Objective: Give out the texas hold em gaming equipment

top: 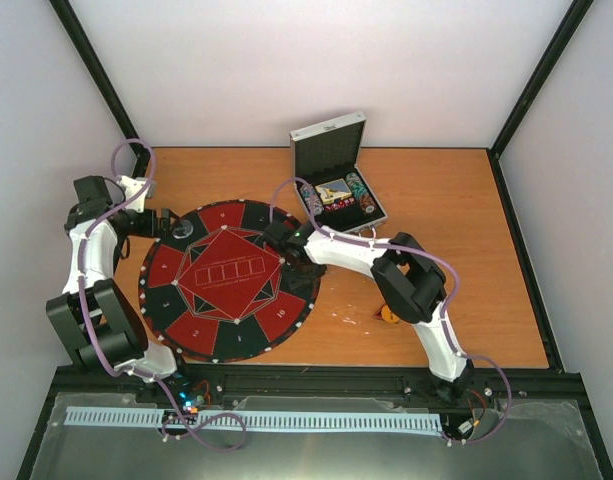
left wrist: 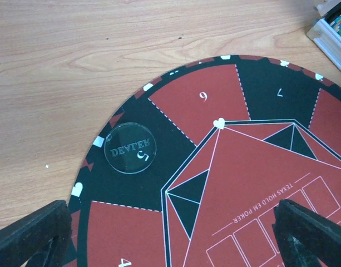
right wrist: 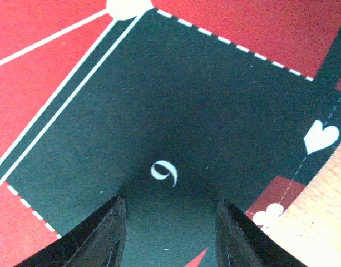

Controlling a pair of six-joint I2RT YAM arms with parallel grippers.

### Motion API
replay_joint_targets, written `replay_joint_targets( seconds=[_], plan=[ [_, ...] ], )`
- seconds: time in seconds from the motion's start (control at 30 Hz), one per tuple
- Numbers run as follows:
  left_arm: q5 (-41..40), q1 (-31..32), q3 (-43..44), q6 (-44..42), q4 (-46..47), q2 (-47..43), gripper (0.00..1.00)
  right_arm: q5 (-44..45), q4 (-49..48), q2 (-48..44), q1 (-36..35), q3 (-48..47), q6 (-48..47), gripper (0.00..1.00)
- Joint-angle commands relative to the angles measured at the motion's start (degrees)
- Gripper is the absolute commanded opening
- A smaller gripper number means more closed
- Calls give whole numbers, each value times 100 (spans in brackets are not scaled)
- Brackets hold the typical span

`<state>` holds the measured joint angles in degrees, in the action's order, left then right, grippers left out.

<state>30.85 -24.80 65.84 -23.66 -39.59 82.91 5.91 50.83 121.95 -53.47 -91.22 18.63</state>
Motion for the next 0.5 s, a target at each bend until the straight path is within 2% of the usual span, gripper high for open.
replay_joint_targets(
  seconds=[0.0,0.3,0.47],
  plan=[
    [-90,-8,88,-3,162,152,100,76,239,181,39,-293,-231,46],
    [-91,-8,222,19,164,351,100,-674,203,1,39,-541,-503,48],
    [-101,-10,253,24,160,370,100,-445,-69,-733,372,-171,-362,50]
  ],
)
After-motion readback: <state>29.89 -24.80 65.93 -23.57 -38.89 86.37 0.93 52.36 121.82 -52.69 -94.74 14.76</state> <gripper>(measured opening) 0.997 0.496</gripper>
